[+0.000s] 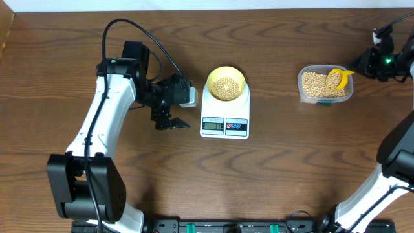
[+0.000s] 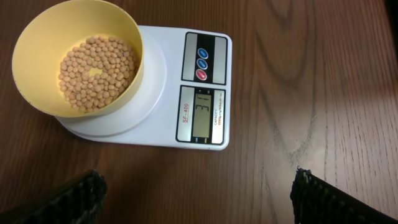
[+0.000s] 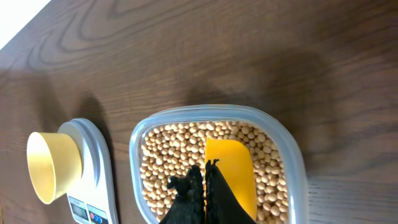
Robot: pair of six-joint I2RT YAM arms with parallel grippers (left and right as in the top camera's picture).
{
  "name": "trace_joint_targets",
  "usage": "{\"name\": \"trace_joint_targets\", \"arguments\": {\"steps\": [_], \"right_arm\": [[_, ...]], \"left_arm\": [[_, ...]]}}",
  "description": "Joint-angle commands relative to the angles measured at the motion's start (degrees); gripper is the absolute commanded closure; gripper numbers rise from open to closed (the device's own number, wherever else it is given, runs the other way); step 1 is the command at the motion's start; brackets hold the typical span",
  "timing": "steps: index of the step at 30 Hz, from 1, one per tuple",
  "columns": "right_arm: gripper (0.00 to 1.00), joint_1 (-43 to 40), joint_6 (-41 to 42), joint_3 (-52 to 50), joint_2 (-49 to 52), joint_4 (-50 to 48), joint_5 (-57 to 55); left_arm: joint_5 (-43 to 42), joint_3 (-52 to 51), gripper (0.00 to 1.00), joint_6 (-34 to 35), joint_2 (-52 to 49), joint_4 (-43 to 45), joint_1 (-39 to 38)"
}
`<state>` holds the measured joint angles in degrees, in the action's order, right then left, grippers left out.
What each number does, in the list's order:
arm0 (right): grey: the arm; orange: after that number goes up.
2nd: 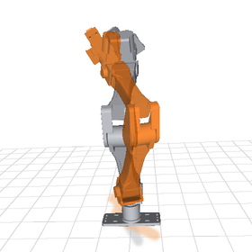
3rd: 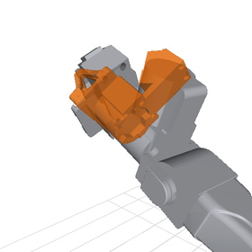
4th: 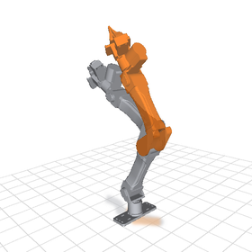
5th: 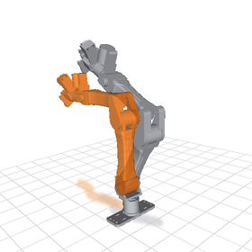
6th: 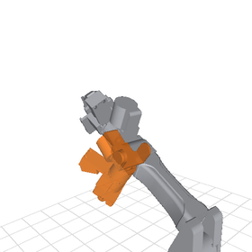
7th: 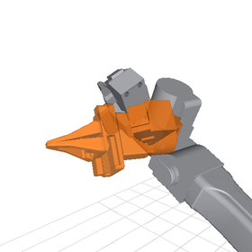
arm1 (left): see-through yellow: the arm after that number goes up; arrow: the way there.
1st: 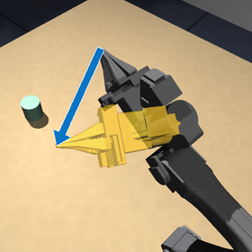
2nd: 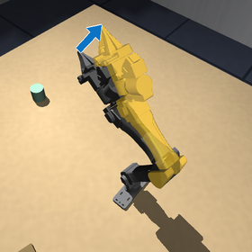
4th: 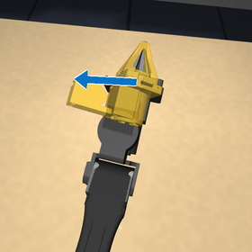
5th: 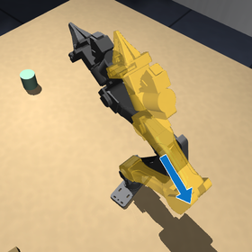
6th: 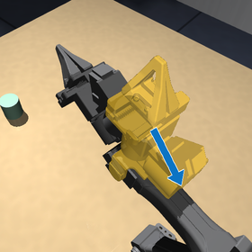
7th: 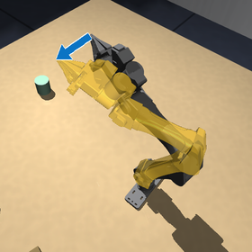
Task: Scoop item into bowl and weigh 50g on scale
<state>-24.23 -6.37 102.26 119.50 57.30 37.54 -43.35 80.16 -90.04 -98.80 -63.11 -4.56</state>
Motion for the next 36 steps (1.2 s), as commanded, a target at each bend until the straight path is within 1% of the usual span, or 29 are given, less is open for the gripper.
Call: {"name": "trace_joint_targets", "arguments": {"steps": [1, 5, 12, 20, 36], "right_arm": [[0.99, -0.87, 0.81, 0.07, -1.97, -0.11, 1.31], [0.99, -1.38, 0.81, 0.07, -1.97, -0.33, 3.56], [0.99, -4.00, 0.83, 0.07, -1.97, -0.55, 12.26], [0.99, -6.08, 1.22, 0.07, -1.97, -0.48, 18.29], [0.99, -5.11, 1.20, 0.07, -1.97, -1.36, 31.12]], "left_arm": [[-0.28, -0.44, 0.02, -0.55, 0.00, -0.42, 0.04], [-0.28, -0.44, 0.02, -0.55, 0.00, -0.42, 0.04], [-0.28, -0.44, 0.03, -0.57, 0.00, -0.42, 0.04], [-0.28, -0.44, 0.02, -0.55, 0.00, -0.42, 0.04], [-0.28, -0.44, 0.02, -0.55, 0.00, -0.42, 0.04]]}}
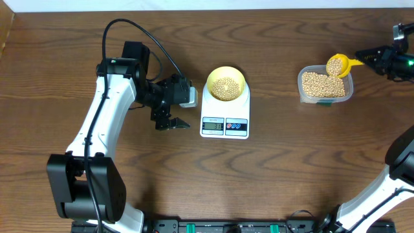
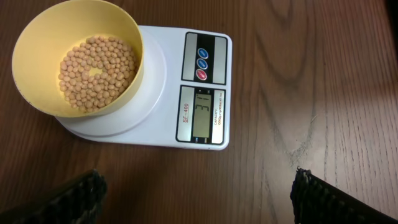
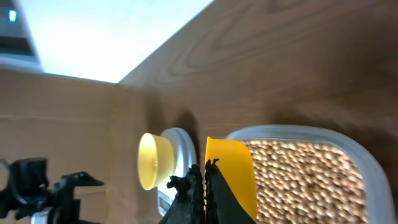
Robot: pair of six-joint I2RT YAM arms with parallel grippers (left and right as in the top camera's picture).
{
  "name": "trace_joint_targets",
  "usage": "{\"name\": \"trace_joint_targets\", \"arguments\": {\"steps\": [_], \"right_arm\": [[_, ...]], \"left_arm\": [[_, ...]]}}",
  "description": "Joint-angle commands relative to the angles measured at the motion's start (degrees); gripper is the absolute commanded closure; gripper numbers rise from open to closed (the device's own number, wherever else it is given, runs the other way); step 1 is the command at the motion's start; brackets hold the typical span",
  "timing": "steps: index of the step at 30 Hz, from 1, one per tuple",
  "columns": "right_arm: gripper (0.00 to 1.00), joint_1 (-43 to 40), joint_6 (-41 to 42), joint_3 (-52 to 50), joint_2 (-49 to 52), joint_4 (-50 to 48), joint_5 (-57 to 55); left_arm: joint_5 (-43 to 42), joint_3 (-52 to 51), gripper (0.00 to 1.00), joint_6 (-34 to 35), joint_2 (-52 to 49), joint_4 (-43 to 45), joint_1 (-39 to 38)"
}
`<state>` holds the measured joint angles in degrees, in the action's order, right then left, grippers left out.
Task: Scoop item into bowl and weigh 50g on scale
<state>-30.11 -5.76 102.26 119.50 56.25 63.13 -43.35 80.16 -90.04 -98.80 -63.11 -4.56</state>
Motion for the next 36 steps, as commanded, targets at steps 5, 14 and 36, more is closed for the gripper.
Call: {"name": "trace_joint_targets", "arguments": {"steps": [5, 14, 36], "right_arm": [[0.99, 3.04, 0.61, 0.04, -1.97, -1.86, 9.18], [0.99, 11.10, 4.15, 0.07, -1.97, -6.80, 10.56], [0.99, 32.81, 6.14, 0.07, -1.97, -14.34, 3.63]], "left_arm": [[-0.28, -0.44, 0.02, -0.55, 0.00, -0.42, 0.04], [-0.28, -0.44, 0.02, -0.57, 0.00, -0.42, 0.04], [-0.28, -0.44, 0.02, -0.55, 0.00, -0.42, 0.04]]}}
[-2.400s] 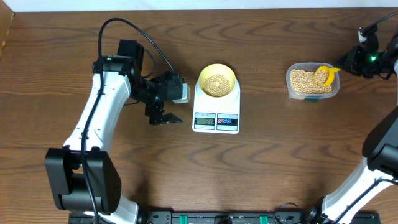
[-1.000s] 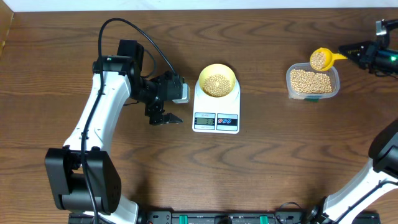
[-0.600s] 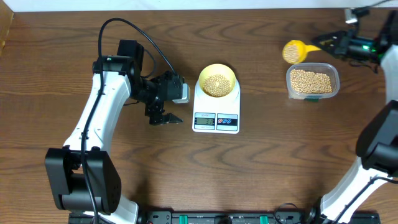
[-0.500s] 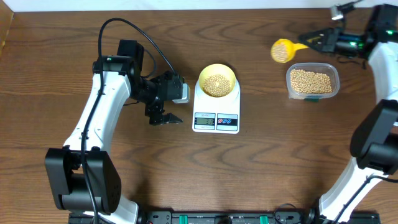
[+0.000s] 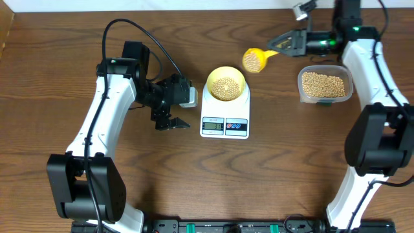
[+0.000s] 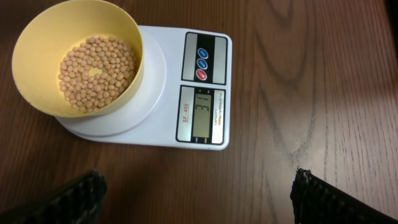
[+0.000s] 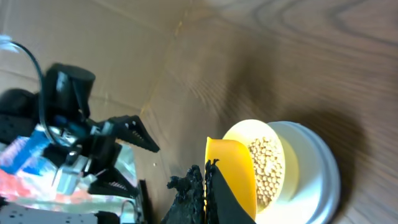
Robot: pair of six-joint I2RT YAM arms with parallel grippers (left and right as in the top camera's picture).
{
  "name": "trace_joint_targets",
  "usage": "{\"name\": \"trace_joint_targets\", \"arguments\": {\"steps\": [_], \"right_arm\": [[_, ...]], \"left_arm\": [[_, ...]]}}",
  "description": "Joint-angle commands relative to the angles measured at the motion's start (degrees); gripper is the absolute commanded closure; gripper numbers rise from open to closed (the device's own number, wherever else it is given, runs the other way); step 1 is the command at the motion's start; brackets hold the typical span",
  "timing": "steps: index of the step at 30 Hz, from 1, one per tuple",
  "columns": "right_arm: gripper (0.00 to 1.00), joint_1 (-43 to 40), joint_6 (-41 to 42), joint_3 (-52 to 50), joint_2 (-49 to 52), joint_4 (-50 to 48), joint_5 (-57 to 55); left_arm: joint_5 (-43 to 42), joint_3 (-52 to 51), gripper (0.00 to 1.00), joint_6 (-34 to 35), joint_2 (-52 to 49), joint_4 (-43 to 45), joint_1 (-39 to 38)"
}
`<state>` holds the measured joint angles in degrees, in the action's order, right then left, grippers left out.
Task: Scoop item into bowl and weigh 50g on scale
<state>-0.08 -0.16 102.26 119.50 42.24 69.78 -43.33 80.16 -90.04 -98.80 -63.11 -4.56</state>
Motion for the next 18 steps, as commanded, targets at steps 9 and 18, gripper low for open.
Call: {"name": "trace_joint_targets", "arguments": {"steps": [9, 18], "right_arm": [[0.99, 10.16, -0.15, 0.07, -1.97, -1.86, -20.55], [0.99, 14.69, -4.98, 0.04, -1.97, -3.17, -28.11]], "left_arm": [[-0.31, -0.44, 0.03, -0.55, 0.00, -0.42, 0.04], [-0.31, -0.44, 0.03, -0.55, 0.00, -0.42, 0.04]]}}
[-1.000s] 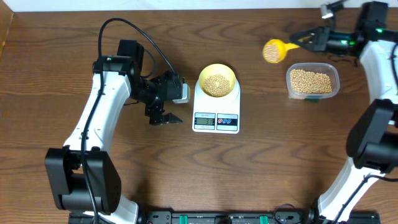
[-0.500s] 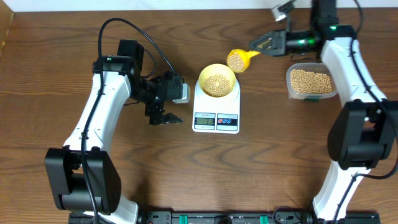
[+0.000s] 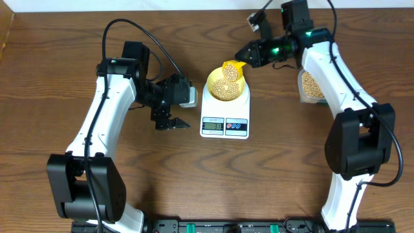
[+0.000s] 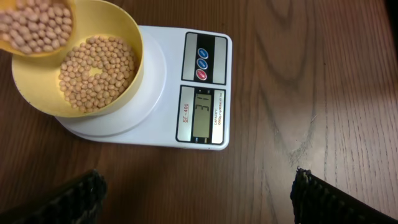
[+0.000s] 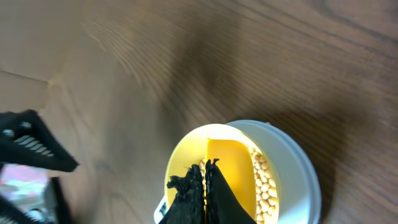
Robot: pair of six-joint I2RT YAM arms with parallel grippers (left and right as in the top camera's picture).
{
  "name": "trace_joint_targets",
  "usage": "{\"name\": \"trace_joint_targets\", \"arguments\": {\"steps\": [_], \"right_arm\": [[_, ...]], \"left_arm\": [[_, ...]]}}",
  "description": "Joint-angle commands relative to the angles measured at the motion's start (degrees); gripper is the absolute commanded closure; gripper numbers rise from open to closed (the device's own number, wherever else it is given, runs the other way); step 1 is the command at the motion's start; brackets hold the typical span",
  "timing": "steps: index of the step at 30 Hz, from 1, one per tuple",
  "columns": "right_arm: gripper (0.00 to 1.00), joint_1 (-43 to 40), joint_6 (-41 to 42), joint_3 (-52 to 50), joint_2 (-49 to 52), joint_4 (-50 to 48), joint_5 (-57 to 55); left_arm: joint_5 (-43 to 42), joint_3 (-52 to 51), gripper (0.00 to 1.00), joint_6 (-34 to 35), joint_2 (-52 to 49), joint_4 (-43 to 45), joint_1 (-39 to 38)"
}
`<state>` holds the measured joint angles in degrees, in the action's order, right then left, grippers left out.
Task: Scoop item into bowl and weigh 50g on scale
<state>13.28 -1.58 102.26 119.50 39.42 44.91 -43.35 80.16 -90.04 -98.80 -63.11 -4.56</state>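
Observation:
A yellow bowl point(image 3: 209, 83) holding soybeans stands on the white scale point(image 3: 224, 127). My right gripper point(image 3: 250, 56) is shut on the handle of a yellow scoop point(image 3: 231, 69), which is full of beans and hangs over the bowl's far rim. In the left wrist view the loaded scoop point(image 4: 36, 27) overlaps the bowl point(image 4: 138, 62) at top left, beside the scale's display point(image 4: 203, 112). From the right wrist the scoop point(image 5: 230, 171) sits above the bowl point(image 5: 178, 163), with my right gripper point(image 5: 204, 169) clamped on it. The left gripper point(image 3: 171, 123) stays open above bare table, left of the scale.
A clear tub of soybeans point(image 3: 308, 84) sits right of the scale, partly behind my right arm. The left arm stretches along the table's left side. Bare wood lies in front of the scale point(image 4: 161, 74).
The right gripper has carried the loaded scoop from just beyond the bowl's upper right to over the bowl. The left arm, bowl and scale have not moved.
The scoop lay in the bean tub with my right gripper shut on it. Then it hung loaded at the tub's far right edge. Then it was between tub and bowl, and now it is above the bowl. My left gripper stayed open throughout.

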Motion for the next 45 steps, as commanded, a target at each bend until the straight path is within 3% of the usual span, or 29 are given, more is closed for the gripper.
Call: {"name": "trace_joint_targets", "arguments": {"steps": [1, 11, 23, 45], "right_arm": [[0.99, 1.68, -4.39, 0.04, -1.97, -0.55, -3.45], [0.99, 2.58, -5.97, 0.07, -1.97, -3.30, -3.02], [0.99, 2.03, -17.31, 0.07, -5.75, -1.25, 0.15], [0.99, 2.03, -16.20, 0.07, -6.38, -1.27, -2.12]], "left_arm": [[-0.28, -0.44, 0.02, -0.55, 0.00, -0.42, 0.04], [-0.28, -0.44, 0.02, -0.55, 0.00, -0.42, 0.04], [-0.28, -0.44, 0.02, -0.55, 0.00, -0.42, 0.04], [-0.28, -0.44, 0.02, -0.55, 0.00, -0.42, 0.04]]}}
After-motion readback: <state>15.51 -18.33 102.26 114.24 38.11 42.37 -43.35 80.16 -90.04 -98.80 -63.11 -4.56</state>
